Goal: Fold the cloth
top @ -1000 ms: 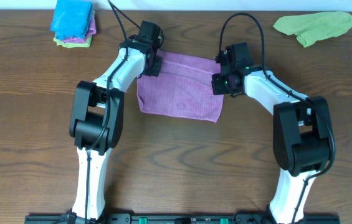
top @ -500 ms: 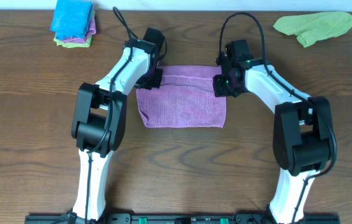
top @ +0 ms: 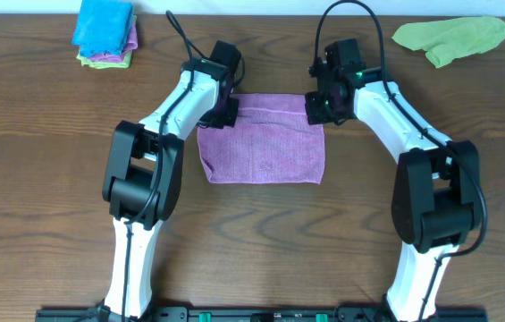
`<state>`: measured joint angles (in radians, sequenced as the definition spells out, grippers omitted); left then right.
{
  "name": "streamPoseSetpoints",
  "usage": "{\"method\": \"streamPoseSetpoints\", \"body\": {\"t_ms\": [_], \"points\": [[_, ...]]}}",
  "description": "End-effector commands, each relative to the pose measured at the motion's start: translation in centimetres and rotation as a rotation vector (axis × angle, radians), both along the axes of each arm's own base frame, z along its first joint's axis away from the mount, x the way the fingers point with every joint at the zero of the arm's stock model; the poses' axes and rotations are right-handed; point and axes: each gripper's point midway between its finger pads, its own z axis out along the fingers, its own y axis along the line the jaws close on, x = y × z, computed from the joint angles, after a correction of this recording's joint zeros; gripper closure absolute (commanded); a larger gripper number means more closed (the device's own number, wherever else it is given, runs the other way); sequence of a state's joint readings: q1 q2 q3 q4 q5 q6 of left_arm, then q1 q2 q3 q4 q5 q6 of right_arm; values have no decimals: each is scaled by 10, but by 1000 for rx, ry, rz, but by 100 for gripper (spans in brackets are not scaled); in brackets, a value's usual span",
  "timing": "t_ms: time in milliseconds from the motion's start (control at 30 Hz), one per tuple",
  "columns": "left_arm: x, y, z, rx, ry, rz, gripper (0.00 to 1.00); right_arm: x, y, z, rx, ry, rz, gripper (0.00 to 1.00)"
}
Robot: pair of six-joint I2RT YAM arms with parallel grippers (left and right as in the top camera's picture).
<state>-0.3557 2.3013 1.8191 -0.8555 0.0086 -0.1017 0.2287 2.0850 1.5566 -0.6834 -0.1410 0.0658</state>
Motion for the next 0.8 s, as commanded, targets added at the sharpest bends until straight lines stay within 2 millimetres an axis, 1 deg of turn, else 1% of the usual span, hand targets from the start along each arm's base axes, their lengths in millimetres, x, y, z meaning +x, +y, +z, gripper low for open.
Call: {"method": "streamPoseSetpoints", "body": {"t_ms": [0,167,267,400,500,567,667,767], "points": [[1,-5,25,-35,-43,31,94,6,5,0,-18,-28,62,99],[7,-6,36,-48,-79,32,94,10,6,2,-24,-52,91,99],[5,-6,39,-49,-75,39,94,12,6,3,-26,-68,104,99],[-8,-13,35,-88,-20,45,94,12,7,-1,-29,-59,108,99],[-12,-17,33,-113,1,41,94,10,7,-10,-25,-39,110,99],[-15,-16,32,-111,12,48,94,8,12,-12,-1,-30,120,99],[-19,-17,29,-109,26,44,94,10,15,-12,17,-35,126,99],[-25,-18,21,-118,47,42,94,10,15,-13,18,-33,127,99]]}}
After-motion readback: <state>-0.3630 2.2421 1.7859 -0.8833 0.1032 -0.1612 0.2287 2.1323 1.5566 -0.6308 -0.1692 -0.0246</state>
